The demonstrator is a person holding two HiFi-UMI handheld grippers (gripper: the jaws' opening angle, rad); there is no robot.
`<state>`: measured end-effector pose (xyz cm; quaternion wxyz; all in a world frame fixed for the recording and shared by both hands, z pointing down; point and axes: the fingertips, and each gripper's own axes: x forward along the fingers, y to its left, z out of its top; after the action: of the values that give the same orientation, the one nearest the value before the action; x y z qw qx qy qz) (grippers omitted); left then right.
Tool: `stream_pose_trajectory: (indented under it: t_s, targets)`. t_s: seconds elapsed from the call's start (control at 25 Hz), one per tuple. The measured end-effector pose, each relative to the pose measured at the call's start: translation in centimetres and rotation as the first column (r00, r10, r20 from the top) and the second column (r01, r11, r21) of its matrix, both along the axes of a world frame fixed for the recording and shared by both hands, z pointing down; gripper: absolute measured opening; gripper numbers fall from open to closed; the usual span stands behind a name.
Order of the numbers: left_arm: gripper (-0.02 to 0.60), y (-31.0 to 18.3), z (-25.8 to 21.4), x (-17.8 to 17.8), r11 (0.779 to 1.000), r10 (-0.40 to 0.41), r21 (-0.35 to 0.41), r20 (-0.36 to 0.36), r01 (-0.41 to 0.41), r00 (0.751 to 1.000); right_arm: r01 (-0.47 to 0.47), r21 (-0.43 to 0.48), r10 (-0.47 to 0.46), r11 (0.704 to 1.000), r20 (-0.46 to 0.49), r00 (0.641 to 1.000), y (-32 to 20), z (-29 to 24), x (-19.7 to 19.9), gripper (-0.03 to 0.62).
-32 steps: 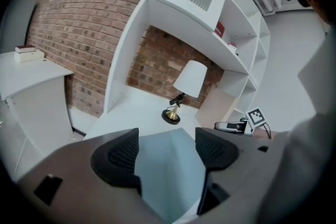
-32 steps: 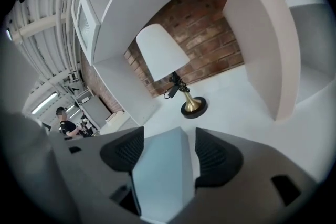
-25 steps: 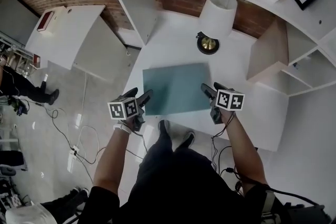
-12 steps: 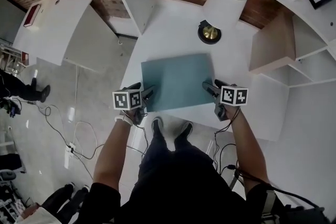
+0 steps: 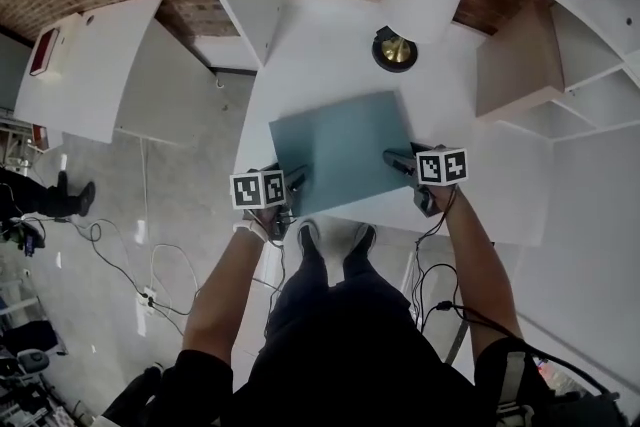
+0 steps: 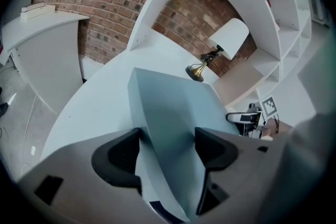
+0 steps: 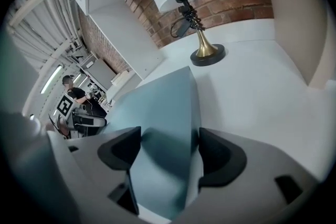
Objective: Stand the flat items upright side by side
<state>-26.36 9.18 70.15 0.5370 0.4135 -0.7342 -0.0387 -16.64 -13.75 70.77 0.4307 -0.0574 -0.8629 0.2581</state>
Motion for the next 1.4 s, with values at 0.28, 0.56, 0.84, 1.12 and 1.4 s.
stream_pose_trajectory:
  t_s: [0.28, 0.56, 0.84, 1.12, 1.4]
  targets:
    - [0.318, -0.1, -0.2, 0.3, 1.000, 0.004, 0.013, 0.000, -0.004, 1.000, 0.003, 0.095, -0.002, 0.996, -0.018, 1.000, -0.1, -1.5, 0.0, 0.328]
    - [0.318, -1.9, -1.9, -0.6, 0.992, 0.009, 0.125, -0.012, -0.008, 1.000, 0.036, 0.305, -0.037, 0.952, -0.005, 0.999, -1.5, -7.7, -1.4, 0.325]
    - [0.319, -4.8, -3.1, -0.2, 0.962, -0.003, 0.270, -0.107, 0.031, 0.994, 0.122, 0.545, -0.126, 0.830, -0.030, 0.992, -2.3, -15.0, -3.1, 0.325]
    - [0.319, -6.6, -3.1, -0.7, 0.906, -0.001, 0.414, -0.213, 0.091, 0.977, 0.159, 0.718, -0.178, 0.678, -0.050, 0.983, -0.5, -20.8, -6.0, 0.308]
    - [0.319, -7.3, -2.4, -1.2, 0.872, 0.006, 0.469, -0.296, 0.139, 0.955, 0.164, 0.794, -0.182, 0.586, -0.068, 0.981, 1.2, -23.0, -8.5, 0.295]
